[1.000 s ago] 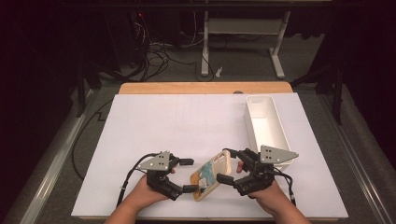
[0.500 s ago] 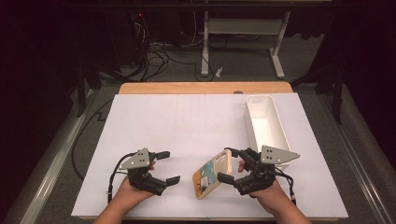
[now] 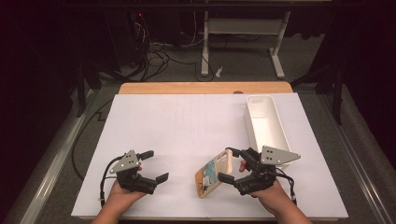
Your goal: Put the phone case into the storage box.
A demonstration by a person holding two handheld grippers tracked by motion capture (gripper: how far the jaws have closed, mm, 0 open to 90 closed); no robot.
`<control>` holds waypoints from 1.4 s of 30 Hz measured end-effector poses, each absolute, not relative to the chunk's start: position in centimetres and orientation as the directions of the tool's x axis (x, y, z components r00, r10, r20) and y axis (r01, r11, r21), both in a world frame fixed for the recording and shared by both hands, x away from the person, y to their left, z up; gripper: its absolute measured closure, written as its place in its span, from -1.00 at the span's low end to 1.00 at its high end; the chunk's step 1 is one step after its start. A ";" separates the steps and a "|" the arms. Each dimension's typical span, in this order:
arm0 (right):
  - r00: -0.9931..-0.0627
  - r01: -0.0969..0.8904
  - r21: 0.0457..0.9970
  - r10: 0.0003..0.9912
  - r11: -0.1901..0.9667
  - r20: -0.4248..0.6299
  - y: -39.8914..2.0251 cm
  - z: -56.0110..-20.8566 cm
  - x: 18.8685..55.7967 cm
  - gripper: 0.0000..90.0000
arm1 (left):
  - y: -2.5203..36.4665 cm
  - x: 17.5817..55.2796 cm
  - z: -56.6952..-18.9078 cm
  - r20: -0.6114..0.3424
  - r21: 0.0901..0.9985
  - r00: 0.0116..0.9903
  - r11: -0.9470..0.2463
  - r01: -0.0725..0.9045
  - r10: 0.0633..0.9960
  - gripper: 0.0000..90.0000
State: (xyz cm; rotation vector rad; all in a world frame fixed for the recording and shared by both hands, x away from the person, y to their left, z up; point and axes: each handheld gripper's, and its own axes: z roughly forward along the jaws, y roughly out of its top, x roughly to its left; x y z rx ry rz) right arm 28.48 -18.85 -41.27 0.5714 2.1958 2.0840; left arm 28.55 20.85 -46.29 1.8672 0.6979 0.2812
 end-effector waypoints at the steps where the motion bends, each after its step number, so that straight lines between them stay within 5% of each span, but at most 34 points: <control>1: -0.929 0.223 0.975 0.308 0.019 0.206 -18.8 -41.3 28.4 -0.71 | 20.9 28.5 -46.3 -0.123 0.907 0.796 -0.259 0.333 0.593 -0.99; 42: -0.832 0.138 0.988 0.550 0.075 0.075 -20.6 -40.1 27.4 -0.71 | 21.5 28.1 -46.5 -0.097 0.910 0.700 -0.222 0.350 0.707 -0.99</control>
